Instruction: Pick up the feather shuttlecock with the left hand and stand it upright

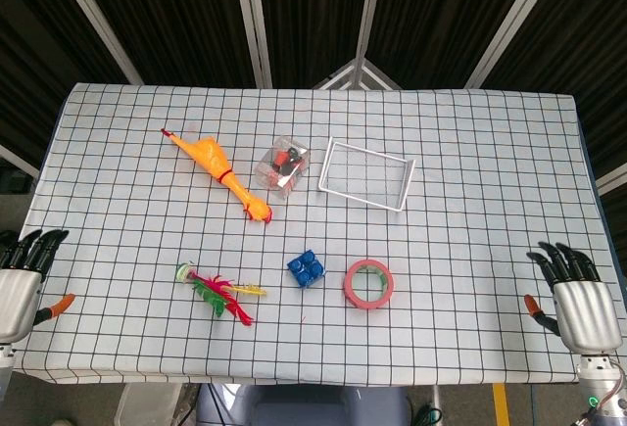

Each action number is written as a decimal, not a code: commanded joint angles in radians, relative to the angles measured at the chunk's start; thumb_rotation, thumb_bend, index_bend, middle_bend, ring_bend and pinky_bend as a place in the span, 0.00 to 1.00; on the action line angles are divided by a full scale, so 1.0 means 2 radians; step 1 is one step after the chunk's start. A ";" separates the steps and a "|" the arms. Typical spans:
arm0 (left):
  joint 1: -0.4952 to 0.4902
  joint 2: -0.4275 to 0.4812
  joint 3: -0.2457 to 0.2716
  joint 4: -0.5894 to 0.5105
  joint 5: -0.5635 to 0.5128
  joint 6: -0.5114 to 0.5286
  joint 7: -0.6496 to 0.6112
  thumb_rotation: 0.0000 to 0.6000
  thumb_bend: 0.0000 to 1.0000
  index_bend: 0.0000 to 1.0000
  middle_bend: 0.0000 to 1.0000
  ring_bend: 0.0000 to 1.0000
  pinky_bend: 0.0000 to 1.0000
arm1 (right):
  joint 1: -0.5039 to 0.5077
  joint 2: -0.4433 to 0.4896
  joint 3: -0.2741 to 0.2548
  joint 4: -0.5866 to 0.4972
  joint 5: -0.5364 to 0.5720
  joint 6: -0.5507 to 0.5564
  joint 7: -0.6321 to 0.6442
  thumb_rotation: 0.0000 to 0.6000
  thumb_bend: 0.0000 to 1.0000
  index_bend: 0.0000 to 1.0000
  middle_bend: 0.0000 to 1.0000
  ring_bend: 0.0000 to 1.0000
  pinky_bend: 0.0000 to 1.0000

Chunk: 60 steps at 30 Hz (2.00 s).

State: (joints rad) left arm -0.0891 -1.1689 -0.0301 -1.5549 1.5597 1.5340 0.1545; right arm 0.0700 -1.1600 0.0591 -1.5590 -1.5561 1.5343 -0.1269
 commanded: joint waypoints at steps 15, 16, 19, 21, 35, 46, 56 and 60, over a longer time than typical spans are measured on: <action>-0.008 0.011 0.008 -0.016 0.009 -0.016 0.008 1.00 0.08 0.03 0.00 0.00 0.04 | 0.002 0.002 -0.001 -0.011 0.007 -0.010 -0.006 1.00 0.34 0.00 0.00 0.00 0.00; -0.010 0.011 0.010 -0.017 0.013 -0.018 0.011 1.00 0.09 0.05 0.00 0.00 0.05 | 0.002 0.001 -0.001 -0.011 0.008 -0.010 -0.006 1.00 0.34 0.00 0.00 0.00 0.00; -0.021 0.009 0.020 -0.024 0.042 -0.030 0.034 1.00 0.13 0.15 0.00 0.00 0.07 | 0.002 0.002 0.000 -0.013 0.009 -0.010 -0.003 1.00 0.34 0.00 0.00 0.00 0.00; -0.030 0.004 0.028 -0.036 0.058 -0.045 0.062 1.00 0.17 0.22 0.00 0.00 0.07 | 0.001 0.003 0.000 -0.013 0.010 -0.010 -0.001 1.00 0.34 0.00 0.00 0.00 0.00; -0.074 -0.125 0.024 -0.061 0.048 -0.145 0.219 1.00 0.40 0.47 0.05 0.00 0.07 | -0.001 0.007 0.001 -0.016 0.014 -0.010 0.011 1.00 0.34 0.00 0.00 0.00 0.00; -0.088 -0.197 0.017 -0.027 0.027 -0.165 0.264 1.00 0.43 0.52 0.07 0.00 0.07 | -0.002 0.012 0.000 -0.018 0.015 -0.010 0.023 1.00 0.34 0.00 0.00 0.00 0.00; -0.096 -0.218 0.017 -0.021 0.019 -0.170 0.271 1.00 0.49 0.55 0.09 0.00 0.07 | -0.003 0.013 0.000 -0.020 0.017 -0.012 0.026 1.00 0.34 0.00 0.00 0.00 0.00; -0.097 -0.220 0.022 -0.020 0.020 -0.168 0.268 1.00 0.56 0.58 0.10 0.00 0.07 | -0.003 0.014 -0.001 -0.022 0.018 -0.015 0.026 1.00 0.34 0.00 0.00 0.00 0.00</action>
State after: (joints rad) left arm -0.2821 -1.6075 0.0127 -1.5958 1.5989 1.1980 0.6917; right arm 0.0643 -1.1329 0.0576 -1.6018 -1.5206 1.5053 -0.0741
